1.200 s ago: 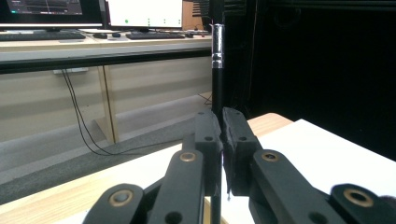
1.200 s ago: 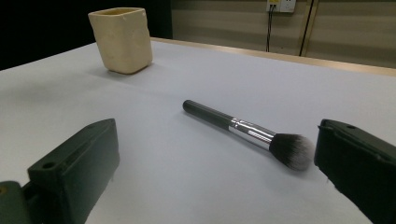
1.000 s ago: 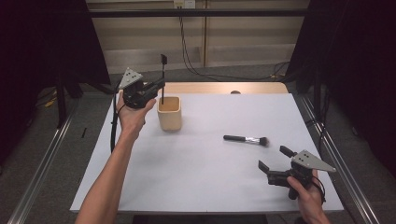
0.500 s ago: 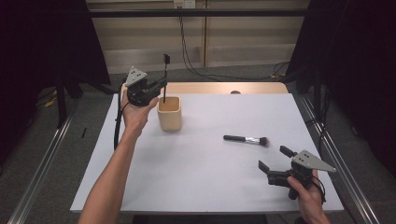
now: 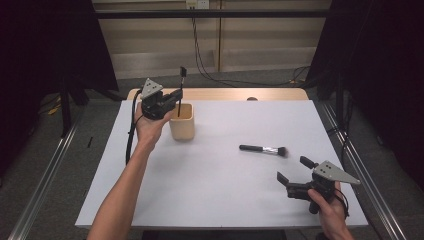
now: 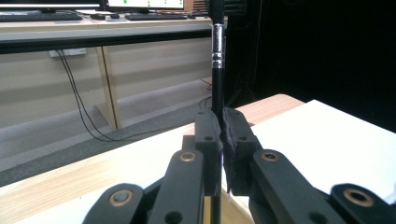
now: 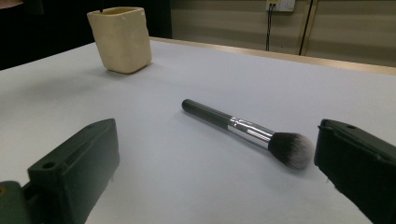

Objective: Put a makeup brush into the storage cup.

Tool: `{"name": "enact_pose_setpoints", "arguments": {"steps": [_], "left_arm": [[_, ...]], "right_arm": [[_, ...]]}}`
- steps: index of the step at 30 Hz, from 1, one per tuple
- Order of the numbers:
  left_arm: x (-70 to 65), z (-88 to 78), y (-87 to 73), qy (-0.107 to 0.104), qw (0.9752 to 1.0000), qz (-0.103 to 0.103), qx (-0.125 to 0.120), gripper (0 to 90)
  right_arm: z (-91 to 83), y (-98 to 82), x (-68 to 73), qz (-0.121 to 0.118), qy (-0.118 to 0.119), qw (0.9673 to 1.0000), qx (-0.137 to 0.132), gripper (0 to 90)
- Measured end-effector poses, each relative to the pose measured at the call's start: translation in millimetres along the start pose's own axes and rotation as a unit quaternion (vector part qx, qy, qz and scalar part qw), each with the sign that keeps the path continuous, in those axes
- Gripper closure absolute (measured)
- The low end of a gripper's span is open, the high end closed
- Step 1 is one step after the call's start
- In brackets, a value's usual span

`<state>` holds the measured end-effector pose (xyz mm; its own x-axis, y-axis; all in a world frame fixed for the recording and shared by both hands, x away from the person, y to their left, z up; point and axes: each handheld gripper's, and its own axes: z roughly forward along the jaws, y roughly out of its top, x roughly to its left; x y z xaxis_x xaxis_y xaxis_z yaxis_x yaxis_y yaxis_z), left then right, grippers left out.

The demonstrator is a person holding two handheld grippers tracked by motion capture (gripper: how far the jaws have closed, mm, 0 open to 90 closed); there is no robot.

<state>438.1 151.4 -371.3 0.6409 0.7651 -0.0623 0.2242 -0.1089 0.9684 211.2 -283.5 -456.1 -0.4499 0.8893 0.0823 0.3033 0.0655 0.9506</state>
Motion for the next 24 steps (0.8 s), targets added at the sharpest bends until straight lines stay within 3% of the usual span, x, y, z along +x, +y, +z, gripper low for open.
{"name": "enact_pose_setpoints", "arguments": {"steps": [24], "left_arm": [[8.1, -1.3, -30.1, 0.009, 0.9995, -0.025, 0.018, 85.8]], "right_arm": [[0.0, 0.1, 0.7, -0.002, 0.001, 1.0000, 0.000, 0.0]]}}
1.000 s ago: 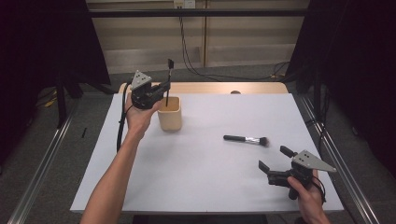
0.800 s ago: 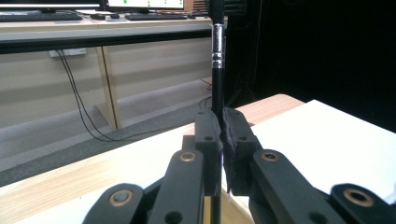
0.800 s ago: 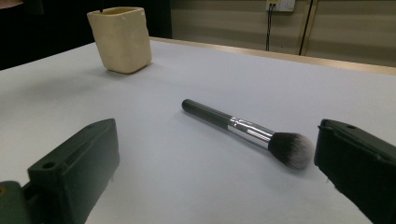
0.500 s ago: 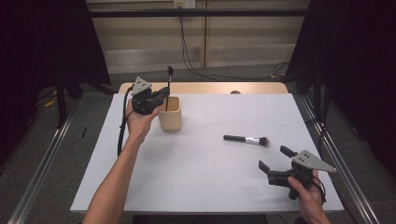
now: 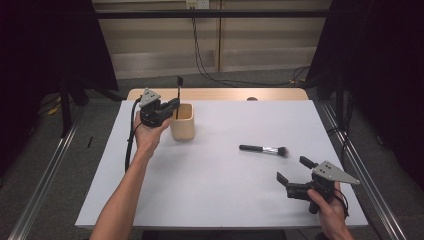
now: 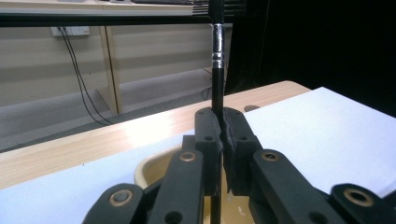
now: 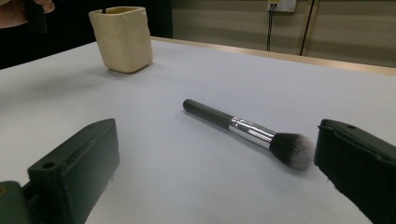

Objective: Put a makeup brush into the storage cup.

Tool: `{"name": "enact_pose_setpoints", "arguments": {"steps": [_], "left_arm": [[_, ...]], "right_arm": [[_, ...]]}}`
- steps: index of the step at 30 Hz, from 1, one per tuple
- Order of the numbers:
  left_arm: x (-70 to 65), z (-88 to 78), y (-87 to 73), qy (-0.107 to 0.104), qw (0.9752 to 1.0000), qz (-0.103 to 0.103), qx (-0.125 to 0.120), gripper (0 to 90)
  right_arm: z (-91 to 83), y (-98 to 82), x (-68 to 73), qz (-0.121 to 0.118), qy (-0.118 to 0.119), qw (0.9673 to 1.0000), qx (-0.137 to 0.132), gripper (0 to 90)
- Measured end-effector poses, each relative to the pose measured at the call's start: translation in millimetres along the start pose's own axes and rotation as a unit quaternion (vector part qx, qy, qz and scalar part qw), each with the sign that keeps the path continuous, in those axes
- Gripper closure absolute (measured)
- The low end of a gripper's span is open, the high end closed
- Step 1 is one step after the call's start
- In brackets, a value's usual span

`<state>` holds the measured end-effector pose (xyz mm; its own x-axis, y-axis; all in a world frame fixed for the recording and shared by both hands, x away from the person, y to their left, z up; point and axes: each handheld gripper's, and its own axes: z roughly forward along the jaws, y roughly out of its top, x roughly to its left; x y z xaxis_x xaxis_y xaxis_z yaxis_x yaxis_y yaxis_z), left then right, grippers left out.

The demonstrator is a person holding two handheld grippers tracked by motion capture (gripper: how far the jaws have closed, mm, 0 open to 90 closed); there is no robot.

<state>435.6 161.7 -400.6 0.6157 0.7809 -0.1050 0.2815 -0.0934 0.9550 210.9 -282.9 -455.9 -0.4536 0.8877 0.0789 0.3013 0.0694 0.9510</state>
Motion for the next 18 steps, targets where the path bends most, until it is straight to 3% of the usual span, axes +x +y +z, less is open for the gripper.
{"name": "enact_pose_setpoints", "arguments": {"steps": [2, 4, 5, 18], "left_arm": [[-1.8, -1.1, -1.5, -0.004, 1.0000, -0.002, -0.002, 85.8], [-4.8, -1.7, -2.8, -0.002, 1.0000, 0.008, -0.001, 85.8], [-5.3, -1.5, -3.8, -0.005, 1.0000, 0.002, -0.002, 85.8], [3.5, -1.5, -15.9, 0.007, 0.9999, -0.005, 0.014, 85.8]], "right_arm": [[0.2, -0.1, -0.2, 0.001, 0.000, 1.0000, 0.000, 0.0], [0.2, -0.1, -0.3, 0.001, 0.001, 1.0000, 0.000, 0.0], [0.3, -0.1, -0.2, 0.000, 0.001, 1.0000, 0.000, 0.0], [0.3, 0.1, 0.1, -0.002, 0.001, 1.0000, 0.000, 0.0]]}}
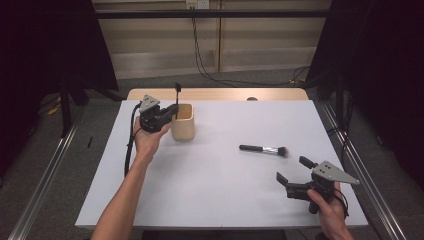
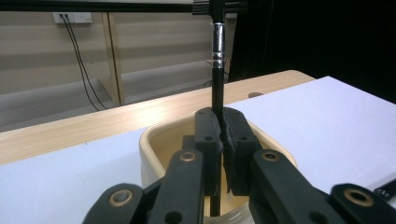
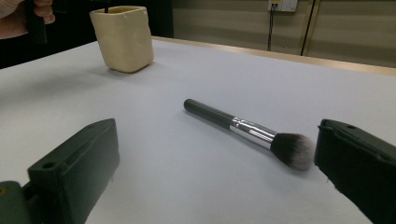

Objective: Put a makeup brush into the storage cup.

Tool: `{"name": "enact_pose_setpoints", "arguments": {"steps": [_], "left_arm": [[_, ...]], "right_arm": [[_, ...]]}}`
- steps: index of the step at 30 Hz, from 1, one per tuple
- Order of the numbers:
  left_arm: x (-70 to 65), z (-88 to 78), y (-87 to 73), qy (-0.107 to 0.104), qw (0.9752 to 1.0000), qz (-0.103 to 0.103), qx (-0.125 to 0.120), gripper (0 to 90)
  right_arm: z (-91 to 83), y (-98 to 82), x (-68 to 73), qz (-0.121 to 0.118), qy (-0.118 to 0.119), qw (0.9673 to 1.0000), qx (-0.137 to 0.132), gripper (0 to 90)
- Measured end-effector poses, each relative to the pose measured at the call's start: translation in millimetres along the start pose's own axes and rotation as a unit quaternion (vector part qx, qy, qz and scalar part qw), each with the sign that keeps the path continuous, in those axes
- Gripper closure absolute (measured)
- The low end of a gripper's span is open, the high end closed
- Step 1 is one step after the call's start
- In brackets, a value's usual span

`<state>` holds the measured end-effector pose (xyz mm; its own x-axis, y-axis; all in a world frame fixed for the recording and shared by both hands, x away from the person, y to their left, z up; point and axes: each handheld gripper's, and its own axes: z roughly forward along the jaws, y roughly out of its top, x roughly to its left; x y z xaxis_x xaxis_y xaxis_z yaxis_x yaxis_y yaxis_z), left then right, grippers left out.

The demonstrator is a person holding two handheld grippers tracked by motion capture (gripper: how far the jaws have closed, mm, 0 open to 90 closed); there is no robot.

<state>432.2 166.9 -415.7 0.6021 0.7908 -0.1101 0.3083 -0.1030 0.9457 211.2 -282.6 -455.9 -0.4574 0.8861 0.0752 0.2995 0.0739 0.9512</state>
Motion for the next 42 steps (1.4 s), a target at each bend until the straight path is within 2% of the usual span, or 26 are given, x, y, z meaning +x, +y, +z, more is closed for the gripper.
{"name": "enact_pose_setpoints", "arguments": {"steps": [4, 6, 9, 13, 17, 19, 23, 25, 27, 29, 32, 36, 39, 42], "left_arm": [[0.6, -0.2, -0.2, 0.000, 1.0000, -0.003, 0.005, 85.7], [1.0, -0.1, -0.5, 0.002, 0.9999, -0.012, 0.010, 85.6], [2.3, 0.6, -2.5, 0.002, 0.9998, -0.007, 0.020, 85.5], [4.2, 1.0, -3.9, -0.002, 0.9997, -0.017, 0.019, 81.7], [5.3, 0.5, -4.2, 0.004, 0.9996, -0.022, 0.019, 70.4], [5.2, -0.9, -3.7, 0.004, 0.9997, -0.021, 0.015, 67.5], [5.7, -2.7, -2.6, -0.002, 0.9995, -0.027, 0.012, 48.4], [4.5, -3.1, -2.4, -0.005, 0.9996, -0.027, 0.012, 46.3], [3.1, -3.8, -1.6, -0.006, 0.9993, -0.035, 0.009, 35.9], [1.8, -4.7, -0.9, -0.006, 0.9995, -0.030, 0.006, 31.7], [1.6, -6.4, 0.1, -0.003, 0.9993, -0.035, 0.015, 19.4], [3.2, -9.8, 0.8, -0.006, 0.9990, -0.041, 0.019, 10.8], [3.7, -14.5, 1.1, -0.017, 0.9991, -0.038, 0.011, 4.3], [2.9, -19.7, 1.9, -0.012, 0.9994, -0.034, 0.006, 3.8]], "right_arm": [[0.0, -0.1, 0.0, 0.003, 0.000, 1.0000, 0.000, 0.0], [0.1, -0.1, 0.0, 0.001, 0.000, 1.0000, 0.000, 0.0], [0.0, -0.1, 0.1, 0.001, 0.000, 1.0000, 0.000, 0.0], [0.0, -0.1, -0.1, 0.003, -0.001, 1.0000, -0.001, 0.0], [0.4, 0.0, 0.0, 0.003, -0.001, 1.0000, -0.001, 0.0], [0.4, 0.0, 0.1, 0.003, -0.001, 1.0000, -0.001, 0.0], [0.5, -0.1, -0.1, 0.003, 0.000, 1.0000, 0.000, 0.0], [0.5, 0.0, 0.2, 0.003, 0.000, 1.0000, -0.001, 0.0], [0.6, 0.0, 0.3, 0.002, 0.000, 1.0000, -0.001, 0.0], [0.5, 0.0, 0.3, 0.004, -0.001, 1.0000, 0.000, 0.0], [0.6, -0.2, -0.2, 0.002, 0.000, 1.0000, 0.001, 0.0], [0.9, -0.1, -0.2, 0.003, 0.000, 1.0000, 0.001, 0.0], [1.0, 0.0, -0.2, 0.002, -0.001, 1.0000, 0.001, 0.0], [1.0, 0.1, -0.2, 0.001, -0.001, 1.0000, 0.001, 0.0]]}}
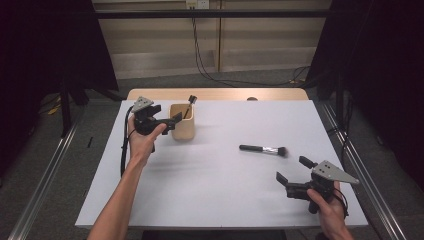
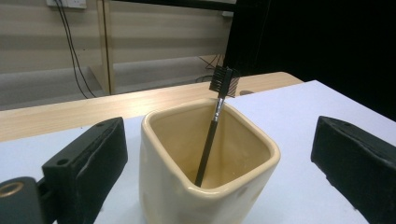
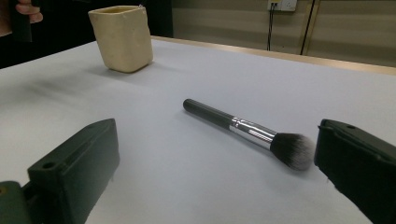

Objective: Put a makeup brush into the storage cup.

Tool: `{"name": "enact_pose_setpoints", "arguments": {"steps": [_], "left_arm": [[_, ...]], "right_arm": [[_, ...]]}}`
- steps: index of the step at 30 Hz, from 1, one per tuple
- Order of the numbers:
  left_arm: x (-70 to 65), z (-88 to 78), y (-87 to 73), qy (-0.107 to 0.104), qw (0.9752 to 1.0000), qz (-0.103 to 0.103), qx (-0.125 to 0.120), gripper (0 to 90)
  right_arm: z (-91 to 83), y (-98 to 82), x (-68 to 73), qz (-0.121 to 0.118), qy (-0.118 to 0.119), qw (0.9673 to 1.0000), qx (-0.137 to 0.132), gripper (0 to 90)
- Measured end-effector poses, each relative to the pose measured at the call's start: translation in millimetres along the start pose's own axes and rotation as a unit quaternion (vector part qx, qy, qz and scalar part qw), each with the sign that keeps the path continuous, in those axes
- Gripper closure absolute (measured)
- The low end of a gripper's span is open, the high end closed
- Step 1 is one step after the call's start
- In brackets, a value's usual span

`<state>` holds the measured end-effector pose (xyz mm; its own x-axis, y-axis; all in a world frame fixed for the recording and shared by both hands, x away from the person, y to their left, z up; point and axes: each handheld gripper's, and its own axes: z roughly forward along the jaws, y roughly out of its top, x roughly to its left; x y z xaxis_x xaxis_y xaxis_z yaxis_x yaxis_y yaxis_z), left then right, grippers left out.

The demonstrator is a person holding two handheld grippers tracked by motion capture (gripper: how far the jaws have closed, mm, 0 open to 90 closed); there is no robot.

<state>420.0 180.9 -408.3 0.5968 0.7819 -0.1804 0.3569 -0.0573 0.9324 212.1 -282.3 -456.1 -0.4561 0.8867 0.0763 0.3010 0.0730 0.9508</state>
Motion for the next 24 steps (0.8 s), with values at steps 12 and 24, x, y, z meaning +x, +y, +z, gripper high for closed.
{"name": "enact_pose_setpoints", "arguments": {"steps": [12, 24], "left_arm": [[-4.6, -21.2, -3.9, 0.011, 0.9998, 0.016, 0.010, 8.1], [-9.0, -51.2, -13.5, 0.012, 0.9997, 0.020, 0.000, 3.4]], "right_arm": [[0.0, 0.1, 0.2, 0.000, -0.001, 1.0000, 0.000, 0.0], [0.2, 0.3, 0.7, -0.001, -0.002, 1.0000, 0.000, 0.0]]}}
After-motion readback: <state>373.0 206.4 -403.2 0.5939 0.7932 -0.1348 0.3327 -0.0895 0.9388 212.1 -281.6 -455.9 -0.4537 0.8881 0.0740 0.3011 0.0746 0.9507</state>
